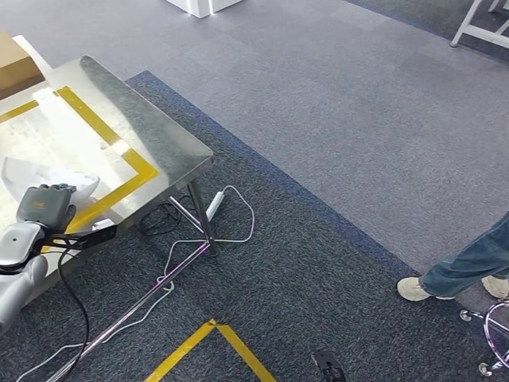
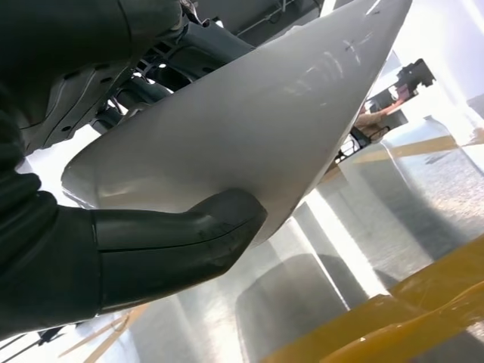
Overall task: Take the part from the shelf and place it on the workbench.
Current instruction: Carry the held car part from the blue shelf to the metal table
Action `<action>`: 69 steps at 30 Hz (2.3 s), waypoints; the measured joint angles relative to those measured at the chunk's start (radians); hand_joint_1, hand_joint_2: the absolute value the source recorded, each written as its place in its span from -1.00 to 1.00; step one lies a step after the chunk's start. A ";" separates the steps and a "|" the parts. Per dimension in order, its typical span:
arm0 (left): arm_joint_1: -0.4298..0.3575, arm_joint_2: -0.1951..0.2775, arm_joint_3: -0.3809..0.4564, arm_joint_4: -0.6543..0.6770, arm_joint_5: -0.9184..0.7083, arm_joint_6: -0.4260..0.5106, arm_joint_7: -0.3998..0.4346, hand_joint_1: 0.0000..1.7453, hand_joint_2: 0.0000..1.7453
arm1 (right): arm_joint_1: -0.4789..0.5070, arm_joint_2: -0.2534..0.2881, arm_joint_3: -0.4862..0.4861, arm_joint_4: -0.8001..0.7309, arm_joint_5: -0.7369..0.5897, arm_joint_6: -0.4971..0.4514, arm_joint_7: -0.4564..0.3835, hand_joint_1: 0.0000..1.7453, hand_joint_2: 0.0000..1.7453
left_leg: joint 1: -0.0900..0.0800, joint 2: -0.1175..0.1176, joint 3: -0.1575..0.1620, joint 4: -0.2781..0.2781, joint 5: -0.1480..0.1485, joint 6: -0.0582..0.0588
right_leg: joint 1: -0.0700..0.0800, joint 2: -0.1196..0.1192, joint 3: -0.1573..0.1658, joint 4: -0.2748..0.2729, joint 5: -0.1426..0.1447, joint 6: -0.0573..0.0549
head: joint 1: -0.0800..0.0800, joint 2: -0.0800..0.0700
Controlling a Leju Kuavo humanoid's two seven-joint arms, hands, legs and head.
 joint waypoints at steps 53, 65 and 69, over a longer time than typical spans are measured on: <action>0.593 0.167 0.929 -0.173 0.007 -0.019 -0.346 1.00 1.00 | 0.025 0.003 -0.037 0.002 0.021 0.005 0.000 -1.00 -1.00 | 0.007 0.002 0.001 -0.001 -0.006 -0.010 | 0.007 0.001 -0.001 0.001 -0.007 -0.009 | 0.000 0.000; 0.609 0.154 0.928 -0.246 0.045 0.007 -0.389 1.00 1.00 | 0.024 0.003 -0.037 0.002 0.034 0.006 0.000 -1.00 -1.00 | 0.007 0.002 0.001 -0.001 -0.006 -0.010 | 0.008 0.001 -0.001 0.001 -0.007 -0.009 | 0.000 0.000; 0.623 0.153 0.928 -0.270 0.066 0.018 -0.410 1.00 1.00 | 0.023 0.003 -0.037 0.002 0.039 0.007 0.000 -1.00 -1.00 | 0.007 0.002 0.001 -0.001 -0.006 -0.010 | 0.008 0.001 -0.001 0.001 -0.007 -0.009 | 0.000 0.000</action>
